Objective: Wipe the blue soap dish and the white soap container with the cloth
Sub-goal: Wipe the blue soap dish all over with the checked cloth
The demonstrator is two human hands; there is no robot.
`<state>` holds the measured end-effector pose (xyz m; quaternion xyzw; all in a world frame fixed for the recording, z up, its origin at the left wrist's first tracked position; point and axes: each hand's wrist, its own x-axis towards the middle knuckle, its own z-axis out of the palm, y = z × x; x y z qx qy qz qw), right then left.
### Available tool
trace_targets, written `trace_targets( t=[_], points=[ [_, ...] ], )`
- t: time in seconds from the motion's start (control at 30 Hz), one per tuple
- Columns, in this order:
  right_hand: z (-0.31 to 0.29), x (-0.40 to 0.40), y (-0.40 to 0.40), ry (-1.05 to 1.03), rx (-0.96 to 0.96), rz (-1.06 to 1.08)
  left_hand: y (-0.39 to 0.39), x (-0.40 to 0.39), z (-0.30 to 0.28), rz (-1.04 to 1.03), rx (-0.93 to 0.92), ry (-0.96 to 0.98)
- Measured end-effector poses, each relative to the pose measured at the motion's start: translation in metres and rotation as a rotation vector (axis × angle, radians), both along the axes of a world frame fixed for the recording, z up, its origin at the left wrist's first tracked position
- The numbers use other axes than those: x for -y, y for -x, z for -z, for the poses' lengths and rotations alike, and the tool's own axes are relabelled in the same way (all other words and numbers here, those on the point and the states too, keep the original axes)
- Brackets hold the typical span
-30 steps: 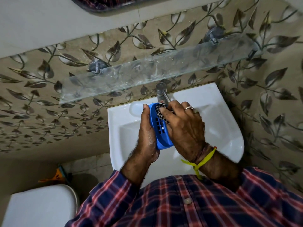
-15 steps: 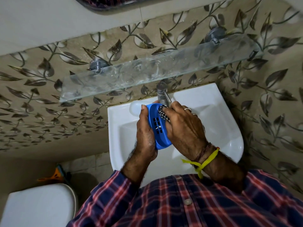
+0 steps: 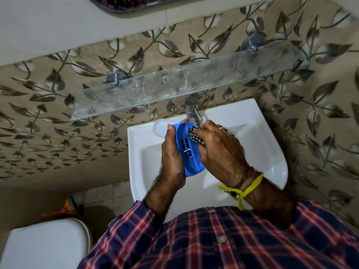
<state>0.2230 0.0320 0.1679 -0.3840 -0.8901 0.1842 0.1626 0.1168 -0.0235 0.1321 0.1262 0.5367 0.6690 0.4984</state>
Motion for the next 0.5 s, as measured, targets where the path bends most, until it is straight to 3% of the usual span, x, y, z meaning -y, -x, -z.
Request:
trace_targets(
  t=[0.17, 0.3, 0.5],
  points=[
    [0.006, 0.007, -0.012, 0.111, 0.064, -0.054, 0.007, -0.002, 0.000, 0.011, -0.004, -0.029],
    [0.006, 0.008, -0.011, 0.014, -0.003, -0.029, 0.010, -0.004, -0.001, 0.031, -0.006, -0.033],
    [0.000, 0.009, -0.018, -0.012, 0.178, -0.111, 0.008, -0.004, 0.001, 0.060, -0.027, -0.032]
  ],
)
